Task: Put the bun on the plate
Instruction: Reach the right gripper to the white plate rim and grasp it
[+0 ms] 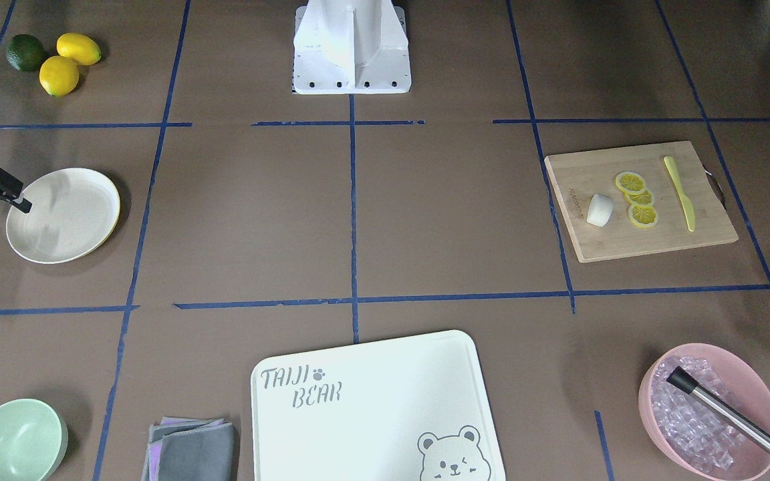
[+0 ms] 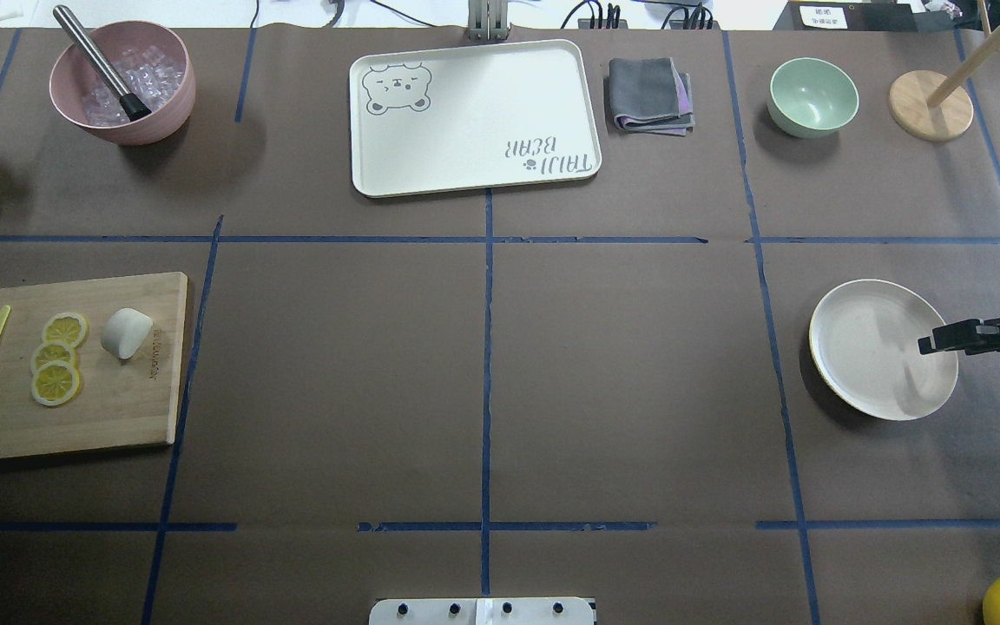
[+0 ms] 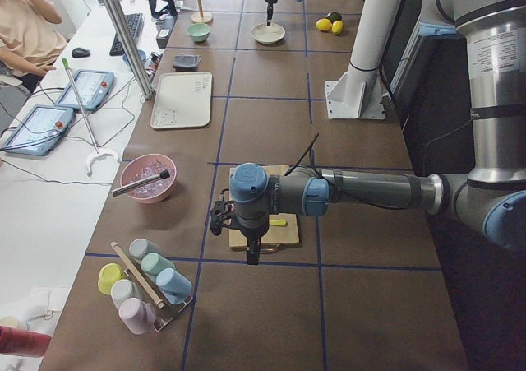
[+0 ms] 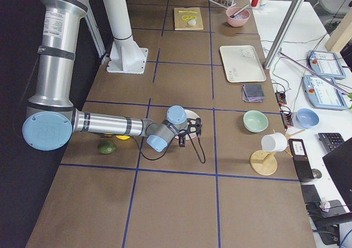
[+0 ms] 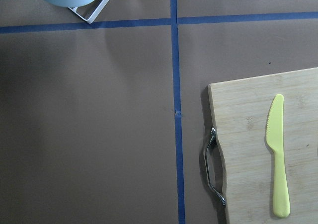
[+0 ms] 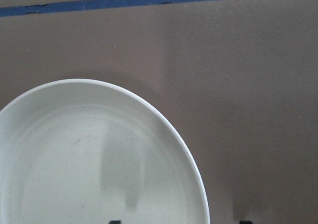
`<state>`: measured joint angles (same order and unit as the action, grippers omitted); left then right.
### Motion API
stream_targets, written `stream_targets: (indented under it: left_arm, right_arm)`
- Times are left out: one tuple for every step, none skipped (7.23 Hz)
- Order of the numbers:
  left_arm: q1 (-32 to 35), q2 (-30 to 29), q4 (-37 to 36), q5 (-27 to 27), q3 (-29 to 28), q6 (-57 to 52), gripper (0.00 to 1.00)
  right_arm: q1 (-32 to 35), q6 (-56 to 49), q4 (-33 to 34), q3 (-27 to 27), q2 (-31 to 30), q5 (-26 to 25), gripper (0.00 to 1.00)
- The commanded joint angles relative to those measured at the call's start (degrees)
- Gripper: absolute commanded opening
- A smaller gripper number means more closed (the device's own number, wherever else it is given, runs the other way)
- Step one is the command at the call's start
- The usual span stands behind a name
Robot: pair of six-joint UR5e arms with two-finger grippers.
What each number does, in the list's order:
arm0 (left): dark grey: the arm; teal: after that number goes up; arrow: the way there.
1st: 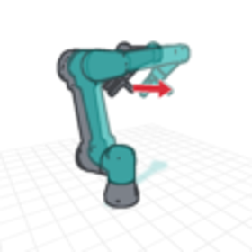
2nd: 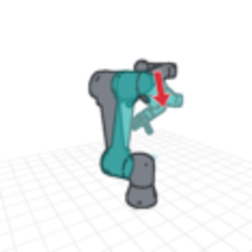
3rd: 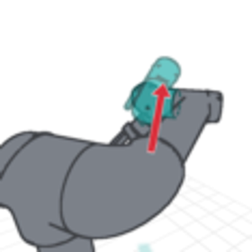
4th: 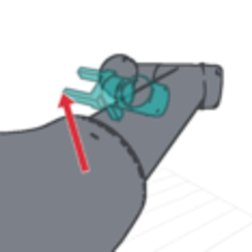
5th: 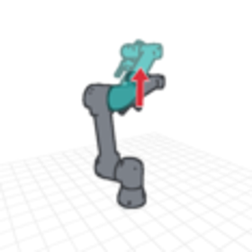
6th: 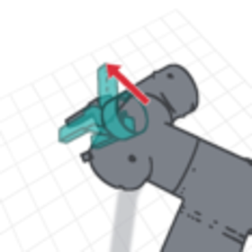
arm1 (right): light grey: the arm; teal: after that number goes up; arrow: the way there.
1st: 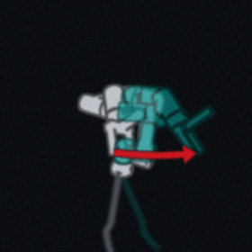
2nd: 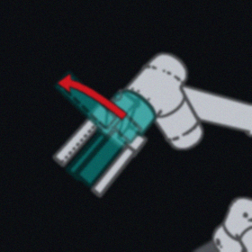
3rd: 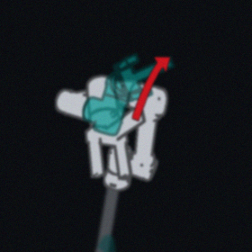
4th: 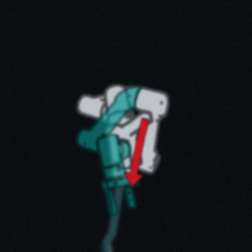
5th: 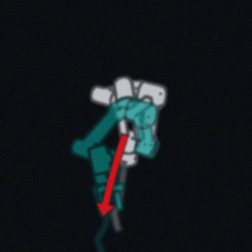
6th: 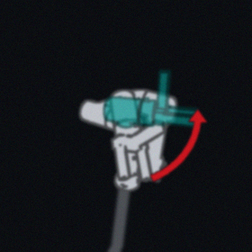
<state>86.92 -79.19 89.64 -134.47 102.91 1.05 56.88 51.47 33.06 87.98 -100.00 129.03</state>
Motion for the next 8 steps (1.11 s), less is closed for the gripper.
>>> stream_targets:
  left_arm:
    - [-0.1, 0.0, 0.1, 0.0, -0.2, 0.0, 1.0]
    - [-0.1, 0.0, 0.1, 0.0, -0.2, 0.0, 1.0]
    - [-0.1, 0.0, 0.2, 0.0, -0.1, 0.0, 1.0]
    - [-0.1, 0.0, 0.1, 0.0, 0.1, 0.0, 1.0]
    - [-0.1, 0.0, 0.1, 0.0, 0.4, 0.0, 1.0]
    - [-0.1, 0.0, 0.2, 0.0, 0.6, 0.0, 1.0]
    - [-0.1, 0.0, 0.2, -0.1, 0.6, 0.0, 1.0]
    - [-0.1, 0.0, 0.1, -2.0, 0.6, 0.0, 1.0]
  right_arm:
    - [-0.5, 0.2, -0.3, -0.3, -0.1, -0.1, 0.08]
    - [-0.5, 0.0, -0.3, -0.2, -0.3, 0.0, 0.02]
    - [-0.4, 0.0, -0.3, 0.3, -0.3, 0.3, 0.0]
    - [-0.4, 0.0, -0.3, 1.4, 0.2, 1.1, 0.0]
    - [-0.4, 0.1, -0.1, 3.8, 0.5, 2.2, 0.0]
    - [-0.3, 0.4, 0.4, 6.0, 2.9, 3.1, 0.0]
    - [-0.4, 1.6, 2.2, 6.0, 7.5, 3.3, 0.0]
    - [-0.5, 8.1, 8.0, 6.2, 15.5, 3.4, 0.0]
